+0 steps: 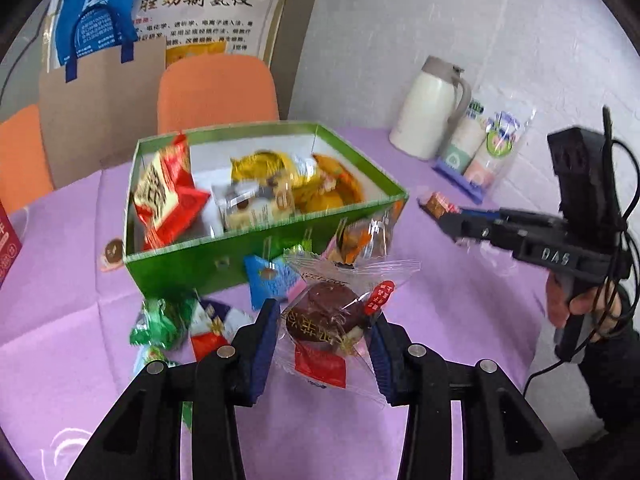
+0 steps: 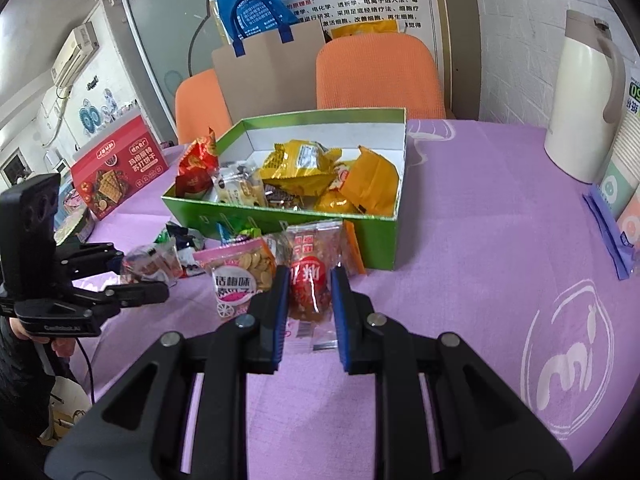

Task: Organize snacks
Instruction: 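Carry both snacks into the green box and open both tools, then move the left tool to the pink-striped bag and the right tool to the orange-trimmed bag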

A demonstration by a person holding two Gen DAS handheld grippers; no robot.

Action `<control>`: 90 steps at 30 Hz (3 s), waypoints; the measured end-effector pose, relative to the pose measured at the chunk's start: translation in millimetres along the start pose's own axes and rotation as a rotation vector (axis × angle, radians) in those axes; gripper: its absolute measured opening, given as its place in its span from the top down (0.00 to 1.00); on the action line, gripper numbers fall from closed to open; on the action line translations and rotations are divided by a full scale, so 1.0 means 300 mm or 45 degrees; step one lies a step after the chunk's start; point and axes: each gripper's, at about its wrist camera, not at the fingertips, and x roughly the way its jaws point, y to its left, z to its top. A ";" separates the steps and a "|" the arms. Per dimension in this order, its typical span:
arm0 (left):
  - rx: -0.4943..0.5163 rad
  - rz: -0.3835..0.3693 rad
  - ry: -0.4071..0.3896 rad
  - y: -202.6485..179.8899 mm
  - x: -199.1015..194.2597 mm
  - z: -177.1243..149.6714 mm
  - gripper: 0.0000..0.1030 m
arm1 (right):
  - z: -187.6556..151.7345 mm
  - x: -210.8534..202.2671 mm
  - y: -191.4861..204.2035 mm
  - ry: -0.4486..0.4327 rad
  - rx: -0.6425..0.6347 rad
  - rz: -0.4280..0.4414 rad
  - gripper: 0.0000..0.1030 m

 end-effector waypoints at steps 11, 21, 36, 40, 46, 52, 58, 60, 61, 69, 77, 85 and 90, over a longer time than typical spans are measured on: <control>-0.096 0.245 -0.191 0.027 0.082 0.336 0.58 | 0.226 0.135 -0.029 -0.109 0.052 0.011 0.78; -0.276 0.334 -0.134 0.160 0.203 0.330 0.12 | 0.234 0.344 -0.089 -0.048 0.064 -0.114 0.27; -0.250 0.411 -0.204 0.094 0.020 0.255 0.12 | 0.162 0.143 -0.040 -0.093 0.058 -0.056 0.13; -0.228 0.370 -0.211 0.051 -0.062 0.175 0.12 | 0.107 0.067 0.014 -0.095 0.008 0.017 0.12; -0.201 0.366 -0.130 0.019 -0.089 0.005 0.12 | -0.014 0.069 0.082 0.024 -0.096 0.095 0.12; -0.214 0.347 -0.076 0.007 -0.081 -0.099 0.12 | -0.043 0.140 0.055 0.093 -0.040 0.028 0.17; -0.217 0.306 -0.076 -0.012 -0.075 -0.113 0.12 | 0.028 0.209 0.034 0.046 0.089 -0.108 0.34; -0.205 0.293 -0.076 -0.017 -0.076 -0.115 0.12 | 0.036 0.234 0.027 0.063 0.109 -0.124 0.37; -0.198 0.290 -0.076 -0.020 -0.076 -0.116 0.12 | 0.034 0.237 0.023 0.060 0.114 -0.117 0.38; -0.183 0.232 -0.062 -0.035 -0.043 -0.104 0.12 | -0.052 0.159 -0.019 0.083 0.065 -0.082 0.54; -0.158 0.133 0.001 -0.077 0.046 -0.091 0.14 | -0.157 0.077 -0.049 0.132 0.062 -0.061 0.54; -0.236 0.053 0.069 -0.084 0.193 -0.064 0.26 | -0.118 0.075 -0.066 0.088 0.017 -0.107 0.40; -0.254 0.049 0.077 -0.086 0.210 -0.060 0.30 | -0.122 0.108 -0.088 0.130 0.035 -0.094 0.39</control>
